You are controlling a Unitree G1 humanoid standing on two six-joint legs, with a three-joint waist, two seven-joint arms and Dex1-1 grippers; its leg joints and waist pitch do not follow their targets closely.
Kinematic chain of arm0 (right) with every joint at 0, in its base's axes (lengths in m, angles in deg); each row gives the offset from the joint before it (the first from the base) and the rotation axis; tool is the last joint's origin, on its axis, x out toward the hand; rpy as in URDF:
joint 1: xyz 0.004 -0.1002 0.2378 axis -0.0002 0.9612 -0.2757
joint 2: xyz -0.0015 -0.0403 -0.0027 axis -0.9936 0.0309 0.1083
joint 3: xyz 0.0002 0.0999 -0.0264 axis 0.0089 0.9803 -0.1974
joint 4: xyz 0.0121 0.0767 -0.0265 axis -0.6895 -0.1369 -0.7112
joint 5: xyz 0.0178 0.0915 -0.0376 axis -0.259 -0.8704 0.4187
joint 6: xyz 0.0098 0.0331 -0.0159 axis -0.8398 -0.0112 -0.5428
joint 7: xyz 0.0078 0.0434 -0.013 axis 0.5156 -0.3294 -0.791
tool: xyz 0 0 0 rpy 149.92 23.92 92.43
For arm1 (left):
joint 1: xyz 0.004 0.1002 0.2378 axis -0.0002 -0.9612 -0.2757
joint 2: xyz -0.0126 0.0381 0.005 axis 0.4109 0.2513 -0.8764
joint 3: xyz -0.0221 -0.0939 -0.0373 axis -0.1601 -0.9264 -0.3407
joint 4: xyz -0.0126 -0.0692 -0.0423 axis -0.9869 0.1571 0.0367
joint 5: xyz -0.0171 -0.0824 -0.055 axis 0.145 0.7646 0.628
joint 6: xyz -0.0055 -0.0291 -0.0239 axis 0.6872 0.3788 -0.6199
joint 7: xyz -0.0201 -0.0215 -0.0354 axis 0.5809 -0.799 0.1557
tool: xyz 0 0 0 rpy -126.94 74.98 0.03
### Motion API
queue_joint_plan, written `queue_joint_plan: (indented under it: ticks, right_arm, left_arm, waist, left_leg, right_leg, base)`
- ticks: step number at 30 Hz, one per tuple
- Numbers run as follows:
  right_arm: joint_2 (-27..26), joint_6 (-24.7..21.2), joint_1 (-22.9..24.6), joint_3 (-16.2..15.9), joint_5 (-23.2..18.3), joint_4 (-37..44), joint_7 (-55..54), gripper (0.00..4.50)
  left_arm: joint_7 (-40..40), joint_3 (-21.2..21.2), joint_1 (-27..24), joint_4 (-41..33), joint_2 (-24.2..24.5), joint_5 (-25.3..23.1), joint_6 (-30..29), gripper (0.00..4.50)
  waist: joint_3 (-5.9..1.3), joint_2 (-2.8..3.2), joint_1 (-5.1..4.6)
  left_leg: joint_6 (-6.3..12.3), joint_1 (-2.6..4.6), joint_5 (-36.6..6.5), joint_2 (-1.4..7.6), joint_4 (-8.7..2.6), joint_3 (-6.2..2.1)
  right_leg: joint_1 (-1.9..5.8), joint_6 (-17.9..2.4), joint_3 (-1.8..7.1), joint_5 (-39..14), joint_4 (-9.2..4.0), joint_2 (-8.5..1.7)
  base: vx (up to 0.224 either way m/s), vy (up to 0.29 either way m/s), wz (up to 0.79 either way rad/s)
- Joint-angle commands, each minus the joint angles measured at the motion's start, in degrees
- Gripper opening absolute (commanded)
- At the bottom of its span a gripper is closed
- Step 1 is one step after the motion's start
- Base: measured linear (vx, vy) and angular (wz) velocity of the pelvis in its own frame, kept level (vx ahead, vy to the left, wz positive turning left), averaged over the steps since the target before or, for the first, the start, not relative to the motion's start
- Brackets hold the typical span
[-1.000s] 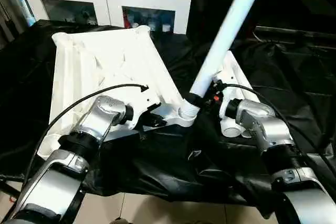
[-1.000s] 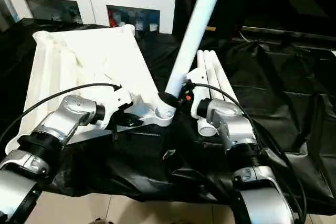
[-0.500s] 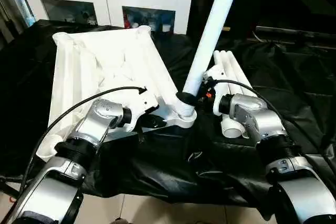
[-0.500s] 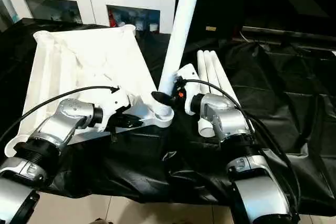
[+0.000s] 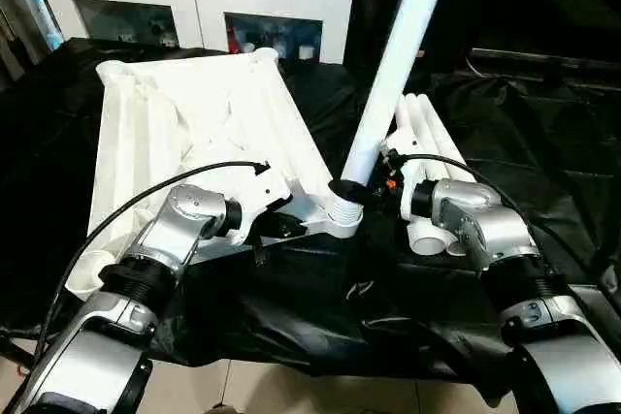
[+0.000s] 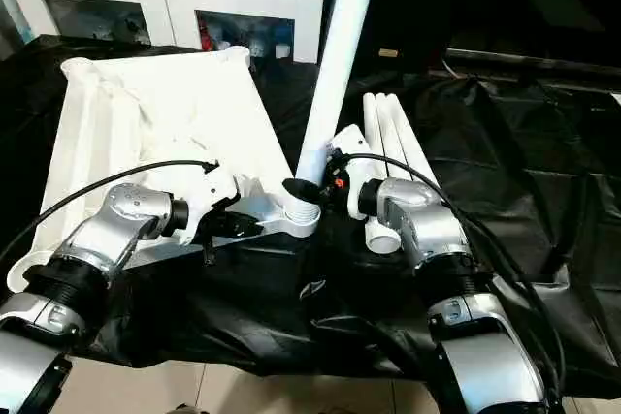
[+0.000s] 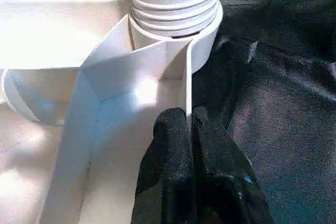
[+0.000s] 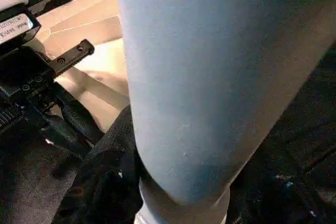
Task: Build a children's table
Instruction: Insert table leg to table base
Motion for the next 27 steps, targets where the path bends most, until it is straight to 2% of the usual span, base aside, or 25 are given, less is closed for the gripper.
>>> queue_joint_plan:
  ticks: [1,2,3,5,6,10,15,18,19,21,25,27]
  right_arm:
    - [0.1,-1.9,1.9,-1.4,1.7,-2.0,-0.6,1.87]
    - [0.0,-1.6,2.2,-1.1,1.6,-2.0,-0.8,1.87]
    - [0.0,-1.5,2.2,-1.1,1.6,-2.1,-0.9,1.87]
    - [-0.4,-0.7,2.5,-0.3,1.2,-2.6,-1.4,1.87]
    - [-0.6,-0.5,2.6,0.2,0.8,-2.8,-1.6,1.87]
    - [-1.6,0.2,3.4,3.5,-1.8,-4.9,-2.9,1.87]
    - [-1.6,1.4,6.3,5.6,-3.0,-5.3,-4.1,1.87]
    - [-1.7,2.0,7.5,5.7,-2.7,-4.6,-4.3,1.87]
    - [-1.7,2.3,7.9,5.6,-2.6,-4.4,-4.4,1.87]
    - [-1.6,5.1,10.3,3.8,-0.3,-1.6,-5.7,1.87]
    - [-2.0,6.2,12.0,2.3,1.3,1.9,-7.4,1.87]
    - [-2.1,6.3,12.1,1.7,1.7,2.6,-7.5,1.87]
  left_arm:
    - [1.4,0.4,-0.7,0.1,-0.7,0.5,0.2,0.00]
    - [1.4,0.4,-0.6,0.1,-0.7,0.5,0.1,0.00]
    - [1.4,0.4,-0.6,0.0,-0.8,0.5,0.1,0.00]
    - [1.5,0.5,-0.6,-0.1,-0.8,0.5,0.0,0.00]
    - [1.5,0.5,-0.7,-0.2,-0.8,0.4,0.0,0.00]
    - [1.2,0.4,-0.7,-0.5,-1.1,0.5,-0.4,0.00]
    - [0.3,0.1,-0.4,-0.2,-1.3,0.4,-0.4,0.00]
    - [0.1,0.0,-0.2,0.1,-1.4,0.3,-0.3,0.00]
    - [0.1,0.0,-0.2,0.1,-1.5,0.3,-0.2,0.00]
    - [-0.3,-0.1,0.0,0.4,-1.6,0.1,-0.1,0.00]
    - [-0.8,-0.1,0.5,1.4,-1.8,-0.3,0.3,0.00]
    - [-0.8,0.0,0.7,1.6,-1.8,-0.4,0.5,0.00]
  waist:
    - [-3.79,0.64,0.23]
    - [-3.78,0.60,0.22]
    - [-3.77,0.84,0.24]
    - [-3.79,0.67,0.20]
    - [-3.82,0.79,0.26]
    - [-3.83,0.84,0.12]
    - [-3.88,1.06,0.26]
    - [-3.92,1.04,0.42]
    - [-3.95,1.42,0.50]
    - [-3.91,1.28,0.57]
    - [-3.85,1.68,0.57]
    - [-3.78,1.59,0.46]
  left_leg:
    - [0.36,0.80,-13.6,1.33,-3.35,-0.21]
    - [0.34,0.75,-13.6,1.29,-3.34,-0.20]
    - [0.25,0.77,-13.7,1.29,-3.37,-0.26]
    - [0.31,0.78,-14.0,1.27,-3.33,-0.18]
    - [0.30,0.79,-13.9,1.26,-3.33,-0.21]
    - [0.23,0.80,-14.4,1.30,-3.35,-0.25]
    - [0.44,0.86,-14.4,1.32,-3.40,-0.24]
    - [0.59,0.81,-14.0,1.30,-3.37,-0.21]
    - [0.56,0.85,-13.9,1.30,-3.35,-0.24]
    - [0.52,0.81,-14.2,1.29,-3.43,-0.20]
    - [0.23,0.90,-15.3,1.21,-3.56,-0.28]
    - [0.04,1.00,-16.8,1.21,-3.66,-0.33]
  right_leg:
    - [2.87,-11.8,2.64,-12.6,-4.41,-4.16]
    - [2.89,-11.8,2.65,-12.4,-4.41,-4.13]
    - [2.89,-11.8,2.63,-12.4,-4.38,-4.13]
    - [2.87,-11.9,2.67,-12.3,-4.44,-4.14]
    - [2.92,-11.9,2.67,-12.3,-4.43,-4.19]
    - [2.89,-12.3,2.62,-12.4,-4.48,-4.18]
    - [2.89,-12.3,2.57,-11.8,-4.52,-4.09]
    - [2.94,-12.5,2.61,-11.3,-4.46,-4.15]
    - [2.93,-12.5,2.62,-11.1,-4.43,-4.17]
    - [2.93,-12.0,2.58,-11.2,-4.57,-4.07]
    - [2.79,-11.3,2.58,-13.0,-4.77,-4.01]
    - [2.67,-10.7,2.55,-15.5,-5.04,-4.03]
  base:
    - [0.000,0.000,0.00]
    - [0.000,0.000,0.00]
    - [0.000,0.000,0.00]
    - [0.000,0.000,0.00]
    - [0.000,0.000,0.00]
    - [0.000,0.000,0.00]
    - [0.000,0.000,0.00]
    - [0.000,0.000,0.00]
    - [0.000,0.000,0.00]
    - [0.000,0.000,0.00]
    - [0.000,0.000,0.00]
    - [0.000,0.000,0.00]
